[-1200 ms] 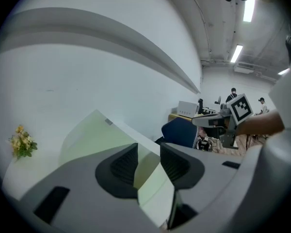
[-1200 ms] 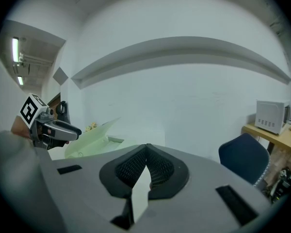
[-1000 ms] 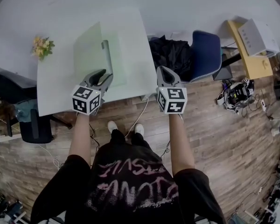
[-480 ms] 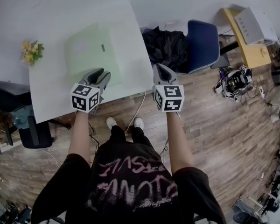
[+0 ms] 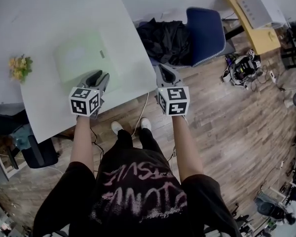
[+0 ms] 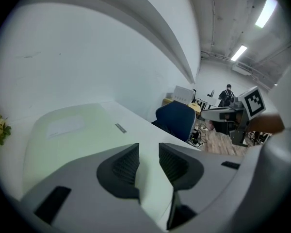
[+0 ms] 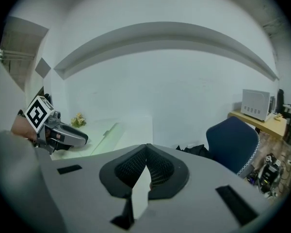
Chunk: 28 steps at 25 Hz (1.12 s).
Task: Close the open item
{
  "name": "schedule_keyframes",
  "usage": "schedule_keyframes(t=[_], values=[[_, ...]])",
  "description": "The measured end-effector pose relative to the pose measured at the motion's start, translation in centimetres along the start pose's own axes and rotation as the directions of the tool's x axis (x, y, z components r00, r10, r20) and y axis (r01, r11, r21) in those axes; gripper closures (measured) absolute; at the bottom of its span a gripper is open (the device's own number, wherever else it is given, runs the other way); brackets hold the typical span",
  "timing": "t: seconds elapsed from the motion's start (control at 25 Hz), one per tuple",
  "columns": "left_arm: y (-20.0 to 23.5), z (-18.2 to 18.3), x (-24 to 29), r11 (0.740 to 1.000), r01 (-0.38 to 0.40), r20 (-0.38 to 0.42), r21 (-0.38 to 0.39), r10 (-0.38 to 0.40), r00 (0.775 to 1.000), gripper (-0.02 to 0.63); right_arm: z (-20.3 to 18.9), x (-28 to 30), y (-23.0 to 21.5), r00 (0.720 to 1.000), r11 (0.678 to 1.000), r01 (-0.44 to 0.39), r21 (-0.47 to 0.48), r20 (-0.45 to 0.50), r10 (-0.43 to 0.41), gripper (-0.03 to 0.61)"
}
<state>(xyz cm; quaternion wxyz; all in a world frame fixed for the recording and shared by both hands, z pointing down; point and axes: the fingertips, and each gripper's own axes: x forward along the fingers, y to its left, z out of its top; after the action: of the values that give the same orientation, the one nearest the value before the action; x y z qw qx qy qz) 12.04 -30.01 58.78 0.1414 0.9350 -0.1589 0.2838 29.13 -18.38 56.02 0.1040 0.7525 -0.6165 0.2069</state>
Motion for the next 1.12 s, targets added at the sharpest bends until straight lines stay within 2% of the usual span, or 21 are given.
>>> schedule_keyframes(t=[0.16, 0.32, 0.76, 0.96, 1.12], values=[[0.1, -0.3, 1.2, 0.999, -0.002, -0.043, 0.048, 0.004, 0.999, 0.491, -0.7, -0.1, -0.5, 1.000, 1.000, 0.026, 0.015, -0.010, -0.025, 0.568], [0.0, -1.0, 2.3, 0.993, 0.006, -0.125, 0.120, 0.009, 0.992, 0.491, -1.3, -0.1, -0.5, 0.999, 0.999, 0.042, 0.025, -0.016, -0.042, 0.568], [0.1, -1.8, 3.0, 0.993, 0.027, -0.206, 0.115, -0.003, 0.979, 0.512, -1.0, 0.5, 0.3, 0.999, 0.999, 0.034, 0.026, -0.015, -0.034, 0.568], [-0.6, -1.3, 2.5, 0.987, 0.041, -0.197, 0.158, -0.010, 0.980, 0.512, -0.8, 0.6, 0.4, 1.000, 1.000, 0.017, 0.019, -0.017, -0.017, 0.568], [0.0, -0.7, 1.7, 0.989, 0.012, -0.159, 0.148, 0.012, 0.987, 0.512, -0.1, 1.1, 1.1, 1.000, 1.000, -0.008, -0.002, -0.008, 0.008, 0.568]])
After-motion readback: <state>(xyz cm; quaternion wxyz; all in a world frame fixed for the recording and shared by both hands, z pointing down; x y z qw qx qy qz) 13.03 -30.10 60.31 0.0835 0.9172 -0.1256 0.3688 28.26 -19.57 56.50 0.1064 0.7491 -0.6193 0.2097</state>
